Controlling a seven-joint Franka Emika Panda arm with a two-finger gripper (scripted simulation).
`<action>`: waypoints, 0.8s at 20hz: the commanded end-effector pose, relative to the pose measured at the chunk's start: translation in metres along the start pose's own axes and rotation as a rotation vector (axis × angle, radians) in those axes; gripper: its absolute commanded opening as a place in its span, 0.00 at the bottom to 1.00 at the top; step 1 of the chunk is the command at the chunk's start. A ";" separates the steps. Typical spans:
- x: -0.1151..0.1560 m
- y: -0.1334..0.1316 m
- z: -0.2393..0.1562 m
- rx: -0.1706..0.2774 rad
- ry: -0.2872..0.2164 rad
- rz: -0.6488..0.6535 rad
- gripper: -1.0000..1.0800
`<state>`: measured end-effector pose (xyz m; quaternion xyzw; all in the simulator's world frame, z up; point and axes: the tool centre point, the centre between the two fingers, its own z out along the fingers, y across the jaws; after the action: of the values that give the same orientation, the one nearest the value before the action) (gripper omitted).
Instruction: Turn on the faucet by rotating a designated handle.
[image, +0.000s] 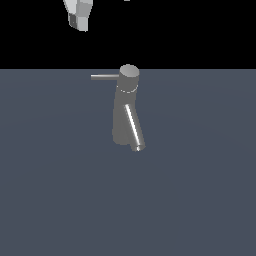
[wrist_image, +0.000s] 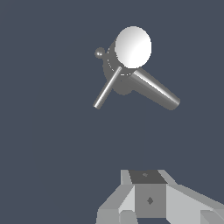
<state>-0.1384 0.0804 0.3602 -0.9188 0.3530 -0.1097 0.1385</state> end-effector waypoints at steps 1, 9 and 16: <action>0.005 -0.007 0.011 0.021 0.015 0.052 0.00; 0.027 -0.031 0.047 0.086 0.062 0.218 0.00; 0.052 -0.051 0.076 0.146 0.104 0.367 0.00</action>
<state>-0.0544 0.0946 0.3152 -0.8301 0.4988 -0.1514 0.1980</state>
